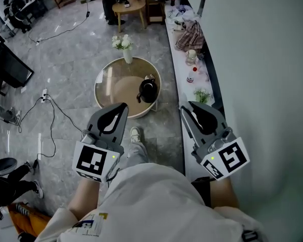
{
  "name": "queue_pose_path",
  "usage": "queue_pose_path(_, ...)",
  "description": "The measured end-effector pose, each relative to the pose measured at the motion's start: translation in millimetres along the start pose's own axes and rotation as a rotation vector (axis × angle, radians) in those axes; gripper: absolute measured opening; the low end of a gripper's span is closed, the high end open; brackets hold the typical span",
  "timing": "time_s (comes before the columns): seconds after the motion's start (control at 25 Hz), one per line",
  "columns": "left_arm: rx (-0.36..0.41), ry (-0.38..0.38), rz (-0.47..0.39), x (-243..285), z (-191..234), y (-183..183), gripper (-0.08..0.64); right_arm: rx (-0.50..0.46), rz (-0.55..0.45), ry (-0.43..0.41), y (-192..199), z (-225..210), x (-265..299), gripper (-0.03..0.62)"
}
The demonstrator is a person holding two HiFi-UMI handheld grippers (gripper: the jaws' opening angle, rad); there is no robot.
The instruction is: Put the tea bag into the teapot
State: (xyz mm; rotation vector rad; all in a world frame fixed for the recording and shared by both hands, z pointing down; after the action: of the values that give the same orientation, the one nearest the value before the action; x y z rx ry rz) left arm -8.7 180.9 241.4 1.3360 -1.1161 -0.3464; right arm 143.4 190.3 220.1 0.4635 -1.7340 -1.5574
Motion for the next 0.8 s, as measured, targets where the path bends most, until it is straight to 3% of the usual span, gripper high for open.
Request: queue_pose_path(0.8, 0.018, 0.121, 0.045, 139.7, 186.8, -20.5, 0.008, 0.027, 0.088, 0.073, -52.2, -85.2, 206.3, 0.058)
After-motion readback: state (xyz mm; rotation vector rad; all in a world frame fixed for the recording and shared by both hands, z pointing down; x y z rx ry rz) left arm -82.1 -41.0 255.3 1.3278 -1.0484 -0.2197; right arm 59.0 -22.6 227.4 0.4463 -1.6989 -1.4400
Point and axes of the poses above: the fingertips, and each gripper's own axes: x forward along the fingers, z to its left, y out of its underside, the point moved 1 cm from there along -x, backward along the fingers, and after that the axes turned 14 degrees about z, right-handed, at the moved point
